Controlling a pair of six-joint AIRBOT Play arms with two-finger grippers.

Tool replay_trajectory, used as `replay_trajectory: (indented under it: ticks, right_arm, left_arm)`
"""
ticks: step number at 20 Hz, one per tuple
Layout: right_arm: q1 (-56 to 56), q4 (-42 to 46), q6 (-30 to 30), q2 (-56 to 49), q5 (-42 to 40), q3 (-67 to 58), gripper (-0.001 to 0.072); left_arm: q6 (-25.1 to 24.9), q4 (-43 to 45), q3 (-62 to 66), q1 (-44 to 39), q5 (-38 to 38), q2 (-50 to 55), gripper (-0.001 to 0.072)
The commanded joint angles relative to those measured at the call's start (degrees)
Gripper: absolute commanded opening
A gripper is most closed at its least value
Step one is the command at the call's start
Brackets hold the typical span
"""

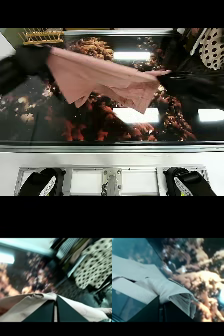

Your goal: Fold the clothes and pants, and hang the long-sleeved shirts on hangers.

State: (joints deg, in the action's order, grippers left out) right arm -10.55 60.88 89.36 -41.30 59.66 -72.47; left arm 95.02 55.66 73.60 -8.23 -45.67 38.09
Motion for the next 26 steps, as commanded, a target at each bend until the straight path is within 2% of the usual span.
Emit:
replay_trajectory:
  ticks: [1, 5, 8, 9, 11, 13, 16, 20, 23, 26]
  right_arm:
    - [0.04, 1.09, 7.02, 8.66, 6.16, -3.28, 0.0007]
    - [0.04, 1.05, 18.43, 12.74, 16.09, -3.28, 0.0007]
    - [0.02, 0.85, 31.82, 11.06, 24.09, -3.19, 0.0007]
    - [0.02, 0.85, 33.97, 9.27, 26.53, -3.19, 0.0007]
    - [0.02, 0.98, 32.41, 3.61, 29.64, -3.02, 0.0007]
    - [0.02, 0.90, 26.93, -5.16, 30.25, -2.78, 0.0008]
    - [0.07, 2.25, 17.73, -20.06, 26.14, -2.86, 0.0008]
    - [0.87, 4.66, 11.72, -36.70, 13.79, -5.38, 0.0008]
    - [1.66, 10.43, 11.72, -41.75, 9.57, -9.14, 0.0008]
    - [1.90, 12.55, 10.84, -40.63, 9.77, -9.27, 0.0009]
  left_arm:
    - [1.81, 0.22, 3.89, 0.11, -2.45, -8.72, 0.0007]
    - [7.04, 0.33, 4.11, 0.11, -5.49, -13.25, 0.0006]
    - [9.51, 0.35, 4.09, 0.11, -12.04, -9.35, 0.0006]
    - [9.62, 0.42, 4.04, 0.11, -15.10, -6.62, 0.0006]
    - [9.62, 0.37, 4.04, 0.11, -20.79, 1.42, 0.0007]
    - [9.53, 0.33, 4.07, 0.11, -23.56, 11.80, 0.0007]
    - [7.82, -0.04, 4.61, 0.11, -18.16, 29.18, 0.0007]
    - [4.68, -0.31, 16.87, 0.11, -15.28, 50.82, 0.0007]
    - [3.39, -0.15, 25.38, 0.11, -15.50, 57.99, 0.0007]
    - [3.23, 1.42, 26.93, 0.11, -16.35, 57.75, 0.0007]
